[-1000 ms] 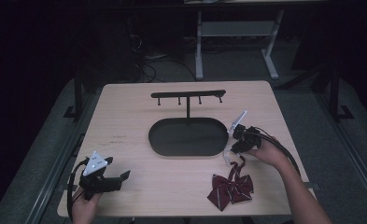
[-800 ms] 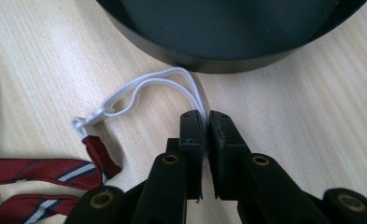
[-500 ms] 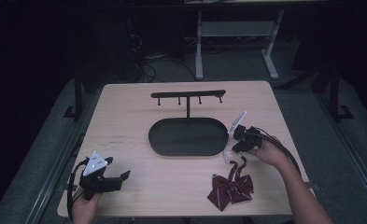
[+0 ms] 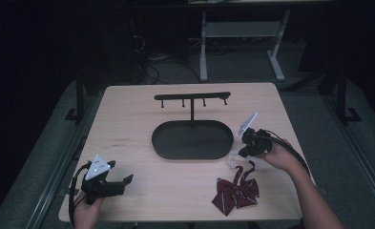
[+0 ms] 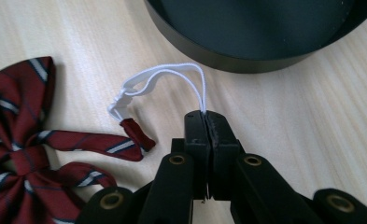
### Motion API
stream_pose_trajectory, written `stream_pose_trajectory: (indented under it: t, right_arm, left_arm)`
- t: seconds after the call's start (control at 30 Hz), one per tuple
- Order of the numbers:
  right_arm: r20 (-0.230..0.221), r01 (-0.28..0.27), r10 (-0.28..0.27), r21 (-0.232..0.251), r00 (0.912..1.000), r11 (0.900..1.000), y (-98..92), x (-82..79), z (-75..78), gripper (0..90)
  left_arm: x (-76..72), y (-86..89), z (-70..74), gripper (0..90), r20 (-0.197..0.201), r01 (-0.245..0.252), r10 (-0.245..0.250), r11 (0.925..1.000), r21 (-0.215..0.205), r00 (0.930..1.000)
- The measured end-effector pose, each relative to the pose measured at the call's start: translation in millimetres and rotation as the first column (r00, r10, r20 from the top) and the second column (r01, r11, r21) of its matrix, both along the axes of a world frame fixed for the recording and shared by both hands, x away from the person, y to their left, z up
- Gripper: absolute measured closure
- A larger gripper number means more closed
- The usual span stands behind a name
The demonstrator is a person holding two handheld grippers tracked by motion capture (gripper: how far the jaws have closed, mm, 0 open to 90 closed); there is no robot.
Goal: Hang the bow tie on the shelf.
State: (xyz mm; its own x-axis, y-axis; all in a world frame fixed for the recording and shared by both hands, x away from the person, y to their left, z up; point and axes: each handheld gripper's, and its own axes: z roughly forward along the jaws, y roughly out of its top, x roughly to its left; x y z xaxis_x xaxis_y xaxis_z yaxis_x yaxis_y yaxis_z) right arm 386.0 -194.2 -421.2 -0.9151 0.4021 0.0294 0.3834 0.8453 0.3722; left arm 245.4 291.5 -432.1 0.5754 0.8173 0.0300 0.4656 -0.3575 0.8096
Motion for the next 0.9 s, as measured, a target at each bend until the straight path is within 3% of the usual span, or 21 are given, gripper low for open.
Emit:
stream_pose_trajectory:
  t: [0.23,0.9]
  right_arm:
    - [0.015,-0.029,0.028,0.054,0.9995,0.998,0.4,-8.4,13.3,87.9]
    - [0.091,-0.116,0.109,0.077,0.9899,0.990,14.2,-22.0,55.0,88.3]
  left_arm:
    - [0.2,0.4,-0.1,16.1,-0.003,-0.003,0.003,1.0000,0.003,1.0000]
    - [-0.1,1.1,0.3,16.1,-0.002,-0.005,0.005,1.0000,0.003,1.0000]
